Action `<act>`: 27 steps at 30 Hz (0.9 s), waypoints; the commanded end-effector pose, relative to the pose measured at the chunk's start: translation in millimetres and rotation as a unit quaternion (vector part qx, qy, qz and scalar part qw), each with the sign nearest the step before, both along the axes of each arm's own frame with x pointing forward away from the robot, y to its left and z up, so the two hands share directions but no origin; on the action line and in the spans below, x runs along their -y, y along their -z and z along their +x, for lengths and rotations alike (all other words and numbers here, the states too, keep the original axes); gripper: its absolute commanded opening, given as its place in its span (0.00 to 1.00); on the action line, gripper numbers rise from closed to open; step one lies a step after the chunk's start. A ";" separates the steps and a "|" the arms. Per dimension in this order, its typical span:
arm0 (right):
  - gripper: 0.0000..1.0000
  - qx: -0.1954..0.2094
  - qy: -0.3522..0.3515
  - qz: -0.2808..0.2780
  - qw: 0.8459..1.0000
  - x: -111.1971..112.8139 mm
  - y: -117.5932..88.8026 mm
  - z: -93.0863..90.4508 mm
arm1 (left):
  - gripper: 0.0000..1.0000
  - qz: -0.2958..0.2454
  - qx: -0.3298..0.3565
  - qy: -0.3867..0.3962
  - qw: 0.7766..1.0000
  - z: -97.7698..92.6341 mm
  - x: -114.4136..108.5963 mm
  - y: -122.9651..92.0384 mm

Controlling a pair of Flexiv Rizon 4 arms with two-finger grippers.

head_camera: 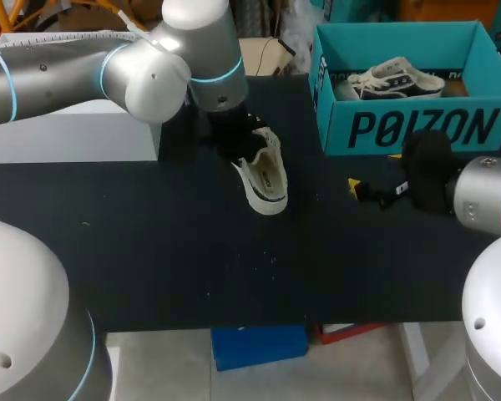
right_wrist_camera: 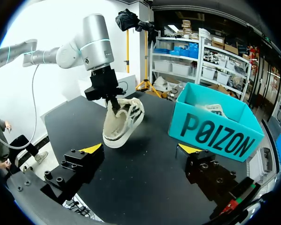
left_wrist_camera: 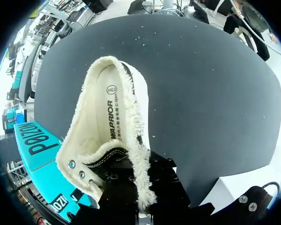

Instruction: Take the shoe out of the shoebox, open the shoe tongue, remove and reinsert the insole, then place the shoe into the shoebox

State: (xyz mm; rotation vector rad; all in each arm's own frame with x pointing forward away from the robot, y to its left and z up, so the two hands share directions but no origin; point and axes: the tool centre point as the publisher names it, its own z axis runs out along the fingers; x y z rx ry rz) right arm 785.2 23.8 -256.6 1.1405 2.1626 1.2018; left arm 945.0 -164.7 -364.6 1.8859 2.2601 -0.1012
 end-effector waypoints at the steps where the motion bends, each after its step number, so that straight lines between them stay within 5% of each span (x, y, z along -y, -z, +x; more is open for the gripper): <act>1: 1.00 -0.001 0.000 0.000 1.000 -0.5 0.3 0.0 | 0.00 0.006 0.027 -0.002 1.000 -9.1 -11.8 -60.1; 14: 1.00 -0.001 0.000 0.000 1.000 -0.5 0.3 0.0 | 0.00 -0.023 0.128 -0.102 0.986 -0.7 -49.3 -161.9; 27: 1.00 -0.001 0.000 0.000 1.000 -0.5 0.3 0.0 | 0.00 -0.084 0.182 -0.277 0.940 7.7 -153.4 -180.4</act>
